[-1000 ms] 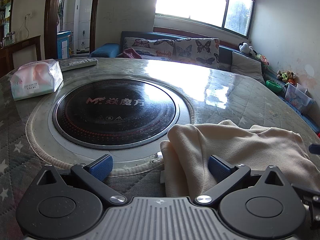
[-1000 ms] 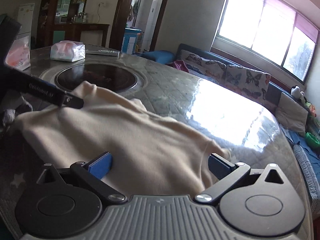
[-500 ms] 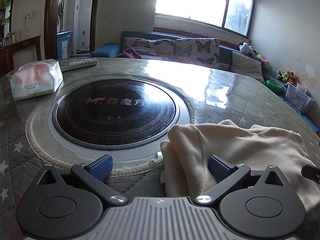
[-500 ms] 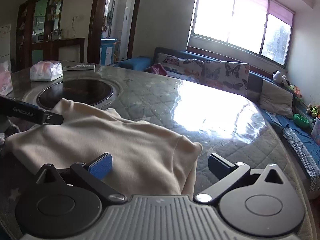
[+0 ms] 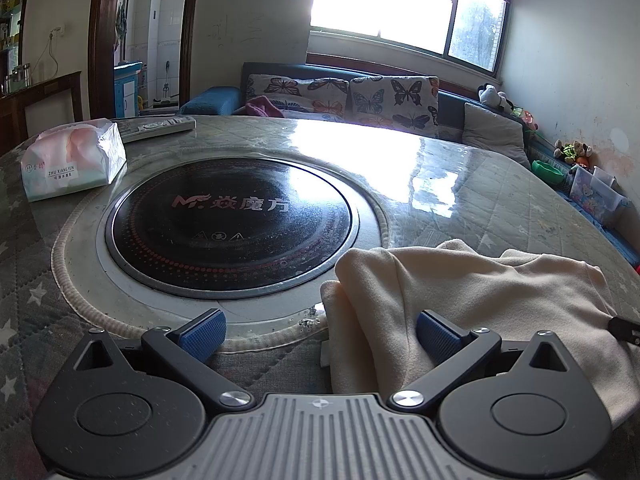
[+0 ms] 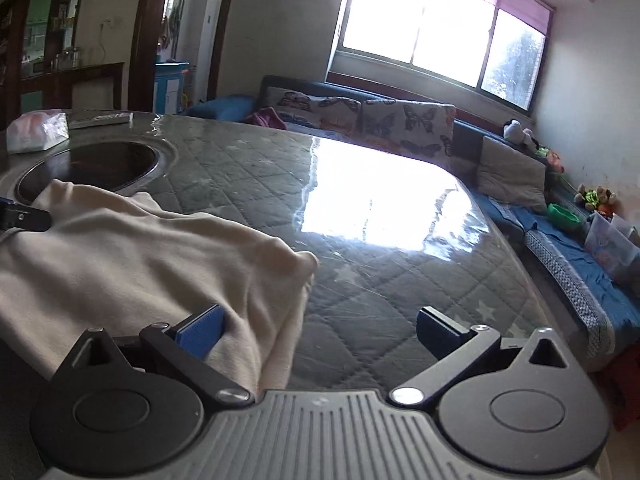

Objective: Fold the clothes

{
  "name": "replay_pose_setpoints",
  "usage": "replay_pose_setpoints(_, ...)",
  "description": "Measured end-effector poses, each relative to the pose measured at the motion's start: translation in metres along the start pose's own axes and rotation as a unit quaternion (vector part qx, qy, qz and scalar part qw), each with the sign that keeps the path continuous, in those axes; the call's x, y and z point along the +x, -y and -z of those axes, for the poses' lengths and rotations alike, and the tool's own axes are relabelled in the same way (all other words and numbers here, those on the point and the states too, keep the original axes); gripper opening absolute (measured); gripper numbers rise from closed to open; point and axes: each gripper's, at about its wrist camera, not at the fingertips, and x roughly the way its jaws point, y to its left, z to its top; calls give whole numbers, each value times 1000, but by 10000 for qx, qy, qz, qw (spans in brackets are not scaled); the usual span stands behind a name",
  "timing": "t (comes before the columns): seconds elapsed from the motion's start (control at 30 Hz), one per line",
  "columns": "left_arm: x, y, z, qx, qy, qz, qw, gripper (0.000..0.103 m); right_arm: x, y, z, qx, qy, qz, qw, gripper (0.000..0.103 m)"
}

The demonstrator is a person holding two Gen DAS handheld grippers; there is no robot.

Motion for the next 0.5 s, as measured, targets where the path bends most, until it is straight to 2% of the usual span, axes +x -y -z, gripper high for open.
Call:
replay_pose_setpoints(0.1, 0, 0, 0, 5, -2, -3, 10000, 103, -3, 4, -2, 116, 80, -57, 9999, 103)
replay_pose_setpoints(0.27, 0, 0, 0, 10, -4, -8, 10000, 103, 7, 1, 3, -29, -115, 30, 9999, 103)
replay_pose_setpoints(0.5, 1, 1, 0, 21, -9, -19, 10000, 103, 23, 2, -24, -98, 78, 154, 9998, 103)
